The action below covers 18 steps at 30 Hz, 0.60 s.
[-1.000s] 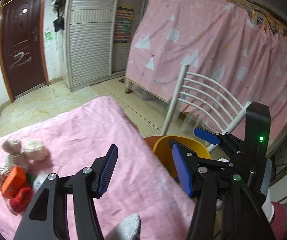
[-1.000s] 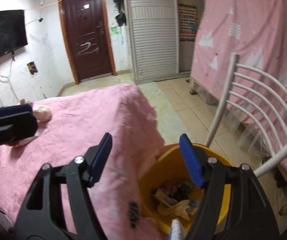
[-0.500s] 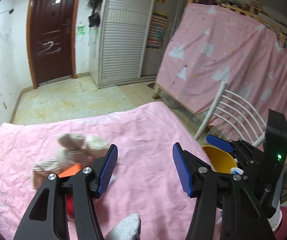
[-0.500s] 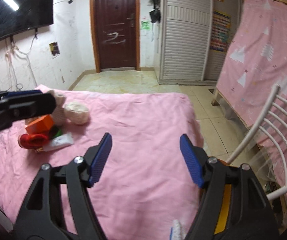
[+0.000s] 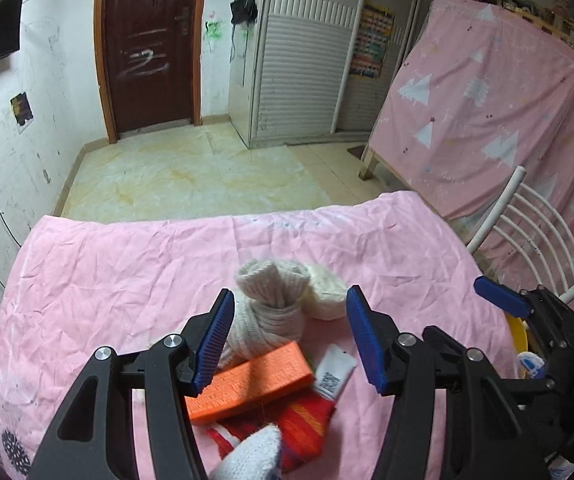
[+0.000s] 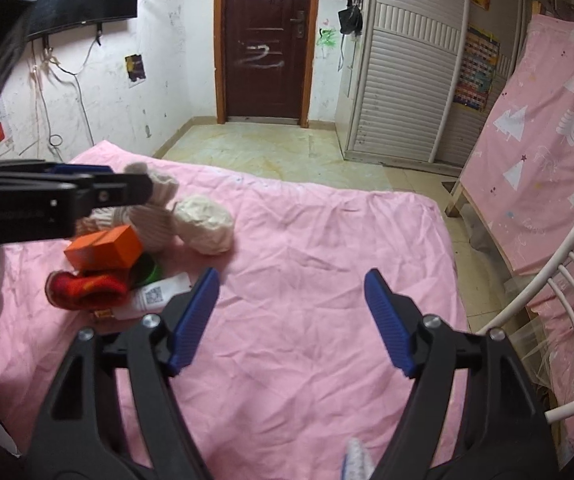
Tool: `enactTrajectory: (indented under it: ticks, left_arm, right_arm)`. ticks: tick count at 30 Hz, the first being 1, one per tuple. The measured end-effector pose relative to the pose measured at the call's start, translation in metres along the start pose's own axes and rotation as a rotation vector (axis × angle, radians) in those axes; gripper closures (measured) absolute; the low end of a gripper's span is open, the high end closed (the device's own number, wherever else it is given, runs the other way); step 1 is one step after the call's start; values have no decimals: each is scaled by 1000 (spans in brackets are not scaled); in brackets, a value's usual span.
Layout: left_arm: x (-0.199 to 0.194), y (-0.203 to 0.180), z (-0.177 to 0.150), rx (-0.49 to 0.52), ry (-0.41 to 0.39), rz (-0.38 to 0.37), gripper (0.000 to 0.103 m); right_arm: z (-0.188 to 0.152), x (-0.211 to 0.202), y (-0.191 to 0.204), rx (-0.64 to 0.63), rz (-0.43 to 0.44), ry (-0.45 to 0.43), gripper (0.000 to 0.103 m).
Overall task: Collect trash
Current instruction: 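Lower the left gripper onto the grey knitted sock and close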
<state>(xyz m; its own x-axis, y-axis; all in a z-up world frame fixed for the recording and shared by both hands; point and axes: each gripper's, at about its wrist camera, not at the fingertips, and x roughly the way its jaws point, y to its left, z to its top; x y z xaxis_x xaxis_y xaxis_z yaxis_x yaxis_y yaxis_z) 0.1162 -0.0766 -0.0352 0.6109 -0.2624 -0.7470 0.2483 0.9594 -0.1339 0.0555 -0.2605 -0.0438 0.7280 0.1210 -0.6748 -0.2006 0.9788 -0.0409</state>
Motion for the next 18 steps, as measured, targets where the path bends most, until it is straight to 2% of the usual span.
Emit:
enactTrajectory:
  ticks: [7, 17, 18]
  left_arm:
    - [20, 20, 2, -23, 67, -31, 54]
    - [39, 43, -3, -84, 98, -43, 49]
    - [42, 46, -4, -99, 110, -67, 48]
  right_arm:
    - [6, 10, 13, -27, 10, 14, 31]
    - [15, 25, 34, -59, 31, 32, 30]
    - [16, 27, 37, -64, 34, 37, 30]
